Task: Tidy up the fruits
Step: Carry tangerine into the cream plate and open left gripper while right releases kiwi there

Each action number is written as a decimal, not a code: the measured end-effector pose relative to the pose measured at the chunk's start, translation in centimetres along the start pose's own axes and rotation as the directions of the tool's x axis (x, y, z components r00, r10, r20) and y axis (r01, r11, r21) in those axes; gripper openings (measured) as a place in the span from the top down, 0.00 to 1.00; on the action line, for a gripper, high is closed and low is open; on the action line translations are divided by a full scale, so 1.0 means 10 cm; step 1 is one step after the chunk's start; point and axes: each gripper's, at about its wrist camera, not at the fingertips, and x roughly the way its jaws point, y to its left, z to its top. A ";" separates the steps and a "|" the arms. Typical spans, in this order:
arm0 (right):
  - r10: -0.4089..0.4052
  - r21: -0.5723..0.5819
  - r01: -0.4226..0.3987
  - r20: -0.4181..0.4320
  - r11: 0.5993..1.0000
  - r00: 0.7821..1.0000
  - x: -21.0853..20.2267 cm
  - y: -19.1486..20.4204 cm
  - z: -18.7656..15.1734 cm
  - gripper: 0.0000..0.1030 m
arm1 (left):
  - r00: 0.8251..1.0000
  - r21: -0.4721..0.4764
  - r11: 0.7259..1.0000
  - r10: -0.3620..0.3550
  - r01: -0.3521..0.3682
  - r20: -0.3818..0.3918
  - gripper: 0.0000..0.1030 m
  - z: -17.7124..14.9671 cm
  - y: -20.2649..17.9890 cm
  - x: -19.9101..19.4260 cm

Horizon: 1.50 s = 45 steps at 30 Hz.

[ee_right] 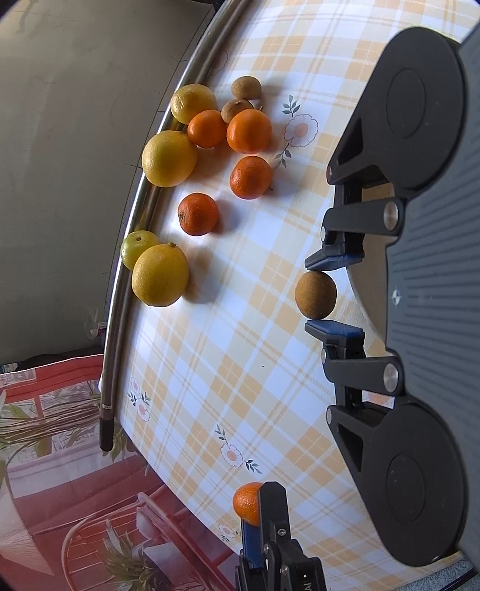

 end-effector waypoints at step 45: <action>-0.144 0.248 0.121 0.075 0.961 0.987 -0.98 -0.74 -1.25 0.69 | 0.974 0.299 0.942 -0.094 0.153 -0.205 0.62 -0.51 -1.42 0.47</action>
